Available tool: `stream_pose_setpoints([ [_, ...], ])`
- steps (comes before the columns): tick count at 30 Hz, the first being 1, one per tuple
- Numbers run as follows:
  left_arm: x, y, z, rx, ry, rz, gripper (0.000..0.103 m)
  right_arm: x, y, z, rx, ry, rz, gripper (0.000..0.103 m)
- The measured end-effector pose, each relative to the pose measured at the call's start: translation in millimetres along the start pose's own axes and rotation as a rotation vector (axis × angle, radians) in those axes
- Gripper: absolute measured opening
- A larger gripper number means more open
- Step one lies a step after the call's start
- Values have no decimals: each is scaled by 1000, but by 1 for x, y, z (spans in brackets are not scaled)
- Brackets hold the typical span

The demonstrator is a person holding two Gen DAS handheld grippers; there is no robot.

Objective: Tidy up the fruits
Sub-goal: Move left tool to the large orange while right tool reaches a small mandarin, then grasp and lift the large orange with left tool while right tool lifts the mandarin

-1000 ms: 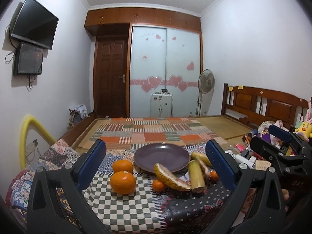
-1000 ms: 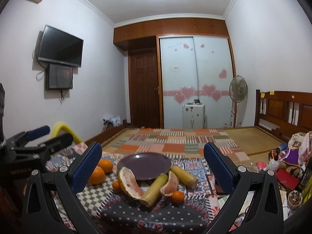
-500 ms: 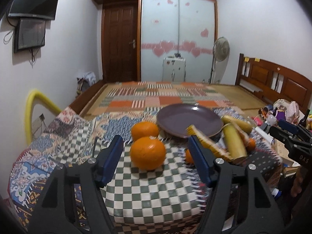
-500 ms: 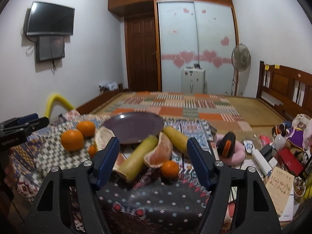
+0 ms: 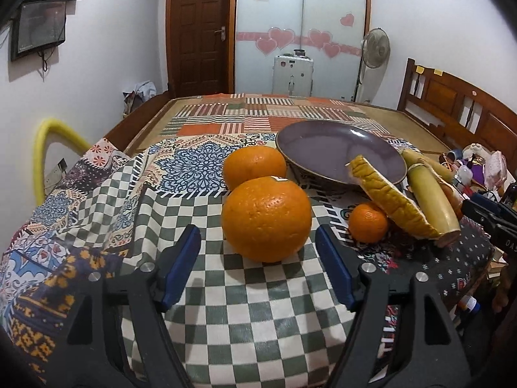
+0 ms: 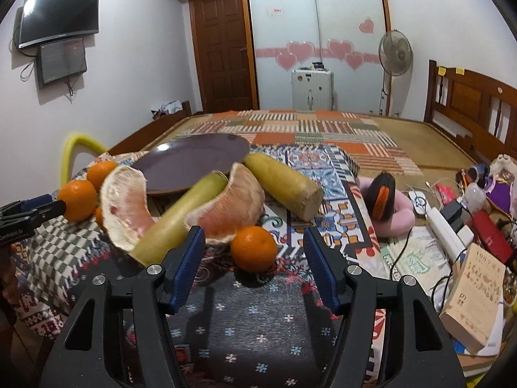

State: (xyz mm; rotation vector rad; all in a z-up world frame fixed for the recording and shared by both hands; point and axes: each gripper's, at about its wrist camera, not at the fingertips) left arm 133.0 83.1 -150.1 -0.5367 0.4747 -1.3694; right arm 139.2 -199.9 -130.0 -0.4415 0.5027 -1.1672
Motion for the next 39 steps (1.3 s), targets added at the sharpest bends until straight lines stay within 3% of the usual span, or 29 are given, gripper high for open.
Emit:
stream_pose_setpoints([
  [4, 2, 10, 4, -8, 0, 0, 82, 1, 5, 0, -2, 11, 8, 59],
  [12, 1, 29, 11, -36, -34, 0, 82, 5, 15, -1, -36, 38, 87, 34],
  [14, 1, 31, 11, -33, -41, -2, 82, 4, 14, -2, -37, 38, 100, 32],
  [20, 5, 32, 13, -29, -34, -20, 69, 6, 13, -2, -34, 28, 90, 31],
  [32, 9, 24, 12, -37, -5, -12, 68, 7, -6, 14, 29, 17, 77, 31],
  [39, 12, 1, 25, 9, -1, -16, 68, -3, -17, 30, 92, -23, 80, 31],
])
Point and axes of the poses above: each gripper's, at about its wrist camera, not at the fingertips, and y roughly the way its jaws point, x to its right, z to its top, and after that the axes turned 5 degrees about z, right-handed
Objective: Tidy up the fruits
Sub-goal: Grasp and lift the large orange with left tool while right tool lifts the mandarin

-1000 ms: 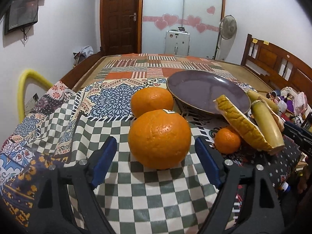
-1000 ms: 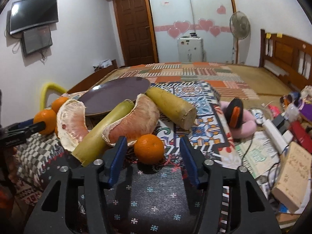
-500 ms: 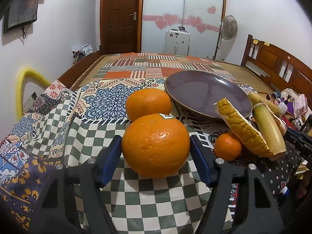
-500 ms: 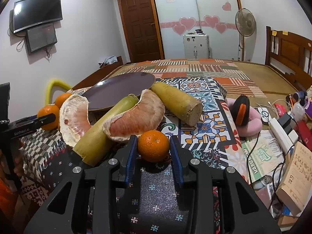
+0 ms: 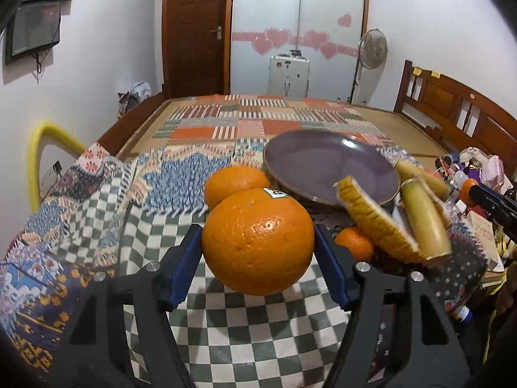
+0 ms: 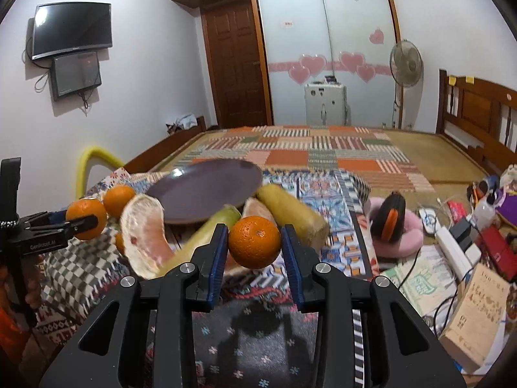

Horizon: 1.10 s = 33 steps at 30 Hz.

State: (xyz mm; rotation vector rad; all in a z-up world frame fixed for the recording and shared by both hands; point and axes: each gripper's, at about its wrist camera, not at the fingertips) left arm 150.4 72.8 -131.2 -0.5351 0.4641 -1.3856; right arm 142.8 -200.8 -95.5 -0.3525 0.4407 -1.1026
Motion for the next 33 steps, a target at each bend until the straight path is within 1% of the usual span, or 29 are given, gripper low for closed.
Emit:
stream_pose_setpoints([
  [8, 10, -23, 32, 84, 5, -13, 68, -9, 0, 23, 63, -35, 17, 31],
  [12, 12, -26, 49, 114, -8, -29, 68, -11, 3, 34, 94, -46, 22, 31],
  [16, 19, -25, 66, 151, 15, -20, 68, -14, 9, 45, 121, -61, 22, 31],
  [19, 24, -24, 74, 164, 23, -28, 68, -16, 16, 54, 130, -73, 21, 31],
  [26, 35, -9, 89, 166, 47, -33, 68, -23, 35, 69, 129, -131, -8, 31],
  [33, 39, 20, 99, 108, 49, -37, 68, -26, 58, 71, 84, -177, -14, 31],
])
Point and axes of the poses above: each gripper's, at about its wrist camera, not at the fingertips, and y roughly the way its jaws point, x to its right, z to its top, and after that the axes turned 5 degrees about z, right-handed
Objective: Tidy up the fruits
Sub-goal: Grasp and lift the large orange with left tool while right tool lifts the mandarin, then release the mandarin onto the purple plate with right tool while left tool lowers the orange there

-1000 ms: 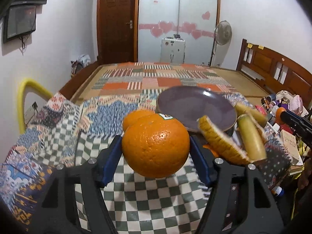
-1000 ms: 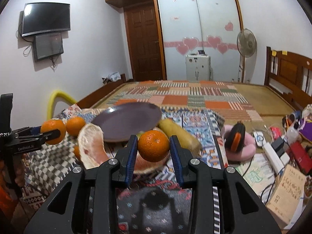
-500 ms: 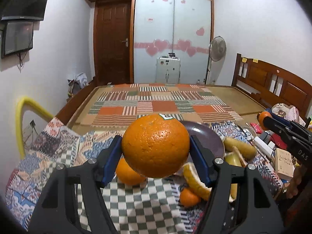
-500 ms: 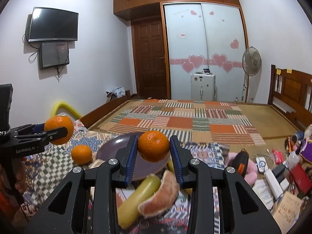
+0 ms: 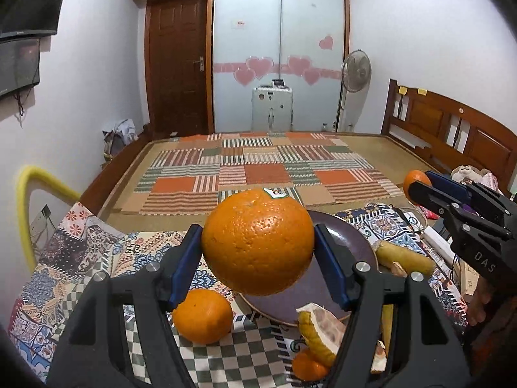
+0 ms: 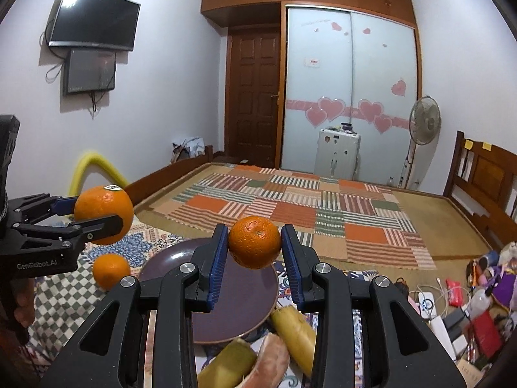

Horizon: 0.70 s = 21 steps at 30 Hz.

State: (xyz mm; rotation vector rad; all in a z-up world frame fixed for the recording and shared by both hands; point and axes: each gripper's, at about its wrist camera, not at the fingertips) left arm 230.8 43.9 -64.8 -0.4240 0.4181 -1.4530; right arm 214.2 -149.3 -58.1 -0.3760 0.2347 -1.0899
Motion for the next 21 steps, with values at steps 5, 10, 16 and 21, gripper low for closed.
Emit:
stream_pose_setpoints([
  [5, 5, 22, -1, -30, 30, 17, 68, 3, 14, 0, -44, -11, 8, 31],
  [10, 6, 48, 0, -85, 31, 17, 68, 8, 34, 0, -110, -25, 16, 31],
  [16, 12, 78, 0, -145, 50, 10, 68, 6, 57, -2, -185, -70, 13, 31],
  [21, 14, 97, -2, -194, 57, -2, 68, 3, 73, -8, -255, -112, 18, 31],
])
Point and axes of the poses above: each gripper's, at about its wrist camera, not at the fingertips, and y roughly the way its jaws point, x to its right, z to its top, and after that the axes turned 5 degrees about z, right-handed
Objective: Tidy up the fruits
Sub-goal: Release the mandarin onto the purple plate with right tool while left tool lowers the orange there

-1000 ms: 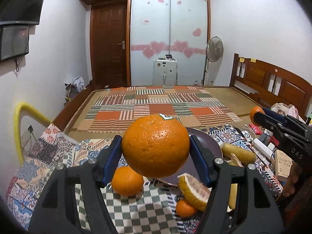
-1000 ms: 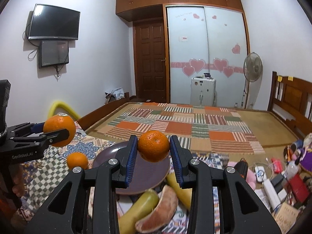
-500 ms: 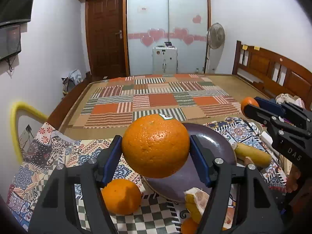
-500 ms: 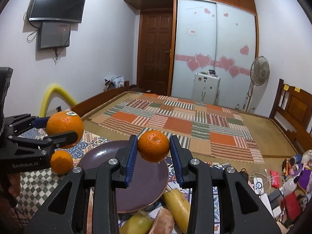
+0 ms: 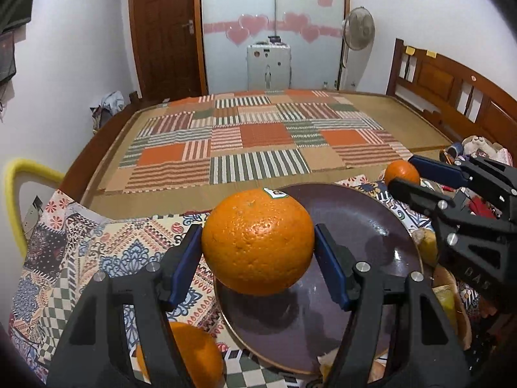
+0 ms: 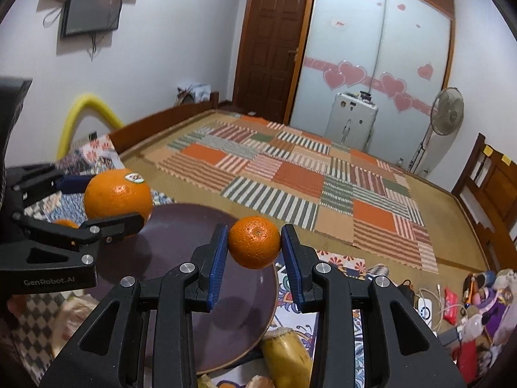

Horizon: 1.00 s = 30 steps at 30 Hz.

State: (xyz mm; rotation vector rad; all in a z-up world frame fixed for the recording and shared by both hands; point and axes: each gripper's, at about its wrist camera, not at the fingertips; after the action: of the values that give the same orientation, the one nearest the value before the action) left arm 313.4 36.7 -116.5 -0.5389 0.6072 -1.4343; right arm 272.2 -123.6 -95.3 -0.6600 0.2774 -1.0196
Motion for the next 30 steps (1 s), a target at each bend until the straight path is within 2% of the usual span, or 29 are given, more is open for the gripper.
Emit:
stream_pose_setpoints([
  [8, 2, 25, 1, -95, 13, -19, 68, 4, 23, 3, -128, -44, 18, 31],
  [14, 7, 30, 1, -126, 43, -28, 68, 7, 35, 3, -194, -46, 41, 31],
  [26, 6, 34, 3, -164, 36, -53, 68, 11, 40, 4, -227, -24, 46, 32],
  [28, 4, 33, 3, -175, 27, -63, 68, 13, 36, 4, -217, -17, 49, 36],
  [30, 1, 32, 2, -182, 19, -73, 69, 14, 31, 5, -193, -9, 39, 52],
])
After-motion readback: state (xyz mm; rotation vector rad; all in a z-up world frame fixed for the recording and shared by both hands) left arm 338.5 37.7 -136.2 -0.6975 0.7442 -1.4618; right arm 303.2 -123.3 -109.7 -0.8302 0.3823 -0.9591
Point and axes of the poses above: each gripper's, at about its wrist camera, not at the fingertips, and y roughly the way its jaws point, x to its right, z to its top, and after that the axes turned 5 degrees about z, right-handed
